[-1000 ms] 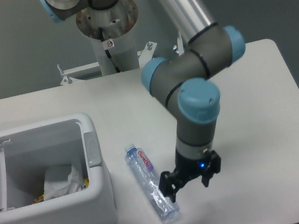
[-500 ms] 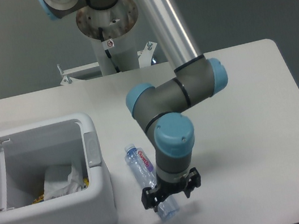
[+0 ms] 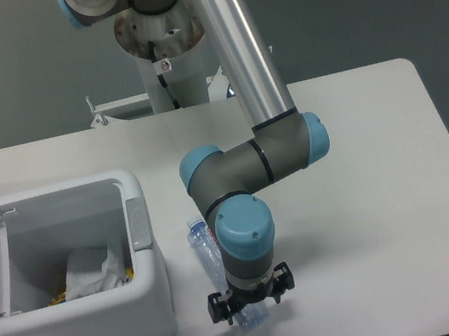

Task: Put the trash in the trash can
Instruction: 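Lower the gripper around the bottle's cap end and close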

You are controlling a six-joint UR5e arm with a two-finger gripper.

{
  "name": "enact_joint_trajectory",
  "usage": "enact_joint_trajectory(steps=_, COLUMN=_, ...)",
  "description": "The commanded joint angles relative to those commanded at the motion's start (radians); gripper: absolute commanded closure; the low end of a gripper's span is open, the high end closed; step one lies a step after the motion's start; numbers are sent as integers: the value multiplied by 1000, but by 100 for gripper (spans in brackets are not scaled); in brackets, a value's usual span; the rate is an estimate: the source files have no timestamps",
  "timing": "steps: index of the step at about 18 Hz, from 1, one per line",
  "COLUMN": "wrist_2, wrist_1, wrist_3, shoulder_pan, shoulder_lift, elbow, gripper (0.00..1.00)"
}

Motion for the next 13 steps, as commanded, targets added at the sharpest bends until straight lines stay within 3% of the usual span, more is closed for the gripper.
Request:
enact_joint_trajectory(steps=6, wrist_2=12, wrist_1=2, wrist_3=-12, shoulder_pan=-2, shoulder_lift=-5, elbow=-5, gripper=4)
enact_joint_trajectory(steps=13, wrist_2=12, wrist_1=0, wrist_3=-14, shoulder_pan=-2, shoulder_lift=3, elbow=-11, gripper=37)
